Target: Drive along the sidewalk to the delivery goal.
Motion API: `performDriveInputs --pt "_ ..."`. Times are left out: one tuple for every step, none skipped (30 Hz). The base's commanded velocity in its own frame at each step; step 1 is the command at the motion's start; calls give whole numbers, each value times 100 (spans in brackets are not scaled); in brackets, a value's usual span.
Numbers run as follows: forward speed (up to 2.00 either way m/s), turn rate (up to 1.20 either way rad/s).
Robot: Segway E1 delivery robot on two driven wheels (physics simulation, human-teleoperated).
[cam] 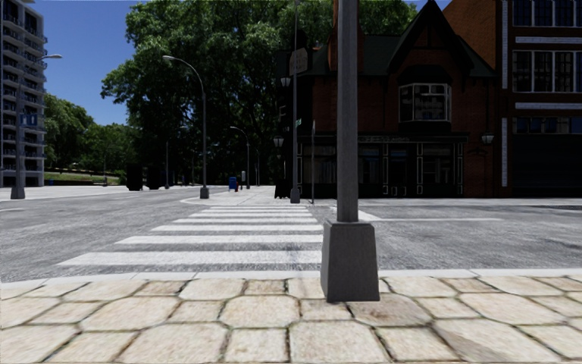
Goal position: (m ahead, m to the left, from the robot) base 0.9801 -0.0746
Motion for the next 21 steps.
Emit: performDriveInputs --pt "169 0" --pt "169 0" --pt "165 0" --pt "159 0" --pt "150 0" --pt "139 0" --pt "139 0" --pt "133 0" --pt "127 0" --pt "117 0" --pt "104 0" --pt "104 0" --pt "98 0" --pt "93 0" --pt "87 0" --pt "87 0" --pt "83 0" --pt "80 0" --pt "78 0" --pt "78 0" --pt "78 0"
